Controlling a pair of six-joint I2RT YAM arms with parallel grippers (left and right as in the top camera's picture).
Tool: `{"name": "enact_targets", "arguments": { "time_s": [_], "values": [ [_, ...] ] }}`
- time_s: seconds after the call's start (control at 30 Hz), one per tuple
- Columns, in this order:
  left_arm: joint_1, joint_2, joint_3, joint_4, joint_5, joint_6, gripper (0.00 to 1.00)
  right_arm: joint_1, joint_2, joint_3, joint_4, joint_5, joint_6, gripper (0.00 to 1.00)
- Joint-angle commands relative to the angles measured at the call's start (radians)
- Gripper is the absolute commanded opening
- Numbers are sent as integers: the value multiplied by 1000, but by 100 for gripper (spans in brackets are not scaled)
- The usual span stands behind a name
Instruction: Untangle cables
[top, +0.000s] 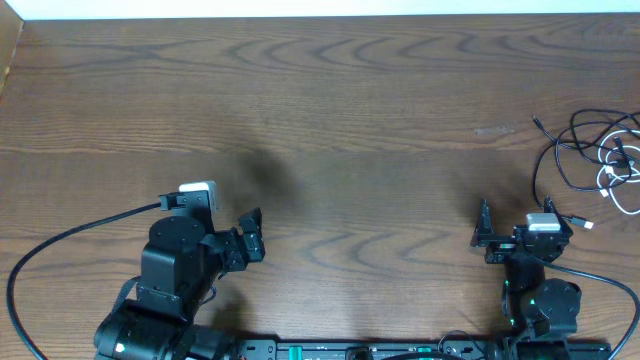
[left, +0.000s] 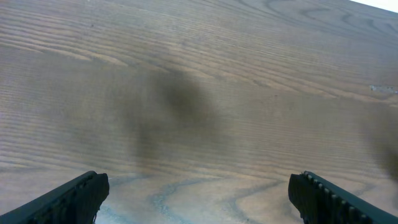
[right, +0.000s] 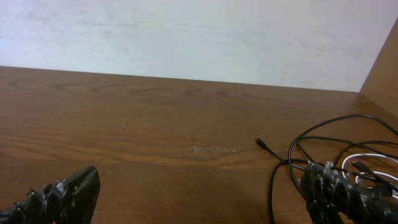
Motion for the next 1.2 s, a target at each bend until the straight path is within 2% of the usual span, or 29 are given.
{"name": "enact_targets", "arguments": {
  "time_s": [0.0, 0.77, 0.87, 1.0, 1.17],
  "values": [
    [0, 0, -7, 1, -13, 6, 98, -2, -6, -1, -5, 2, -5, 99],
    [0, -7, -7, 1, -14, 7, 98, -2, -6, -1, -5, 2, -4, 99],
    [0, -19, -8, -16, -44, 41, 98, -2, -6, -1, -5, 2, -5, 99],
    [24, -70, -34, -19, -50, 44, 98, -2, -6, -1, -5, 2, -4, 99],
    [99, -187, -153, 79, -46, 44, 98, -2, -6, -1, -5, 2, -5, 99]
  ]
}}
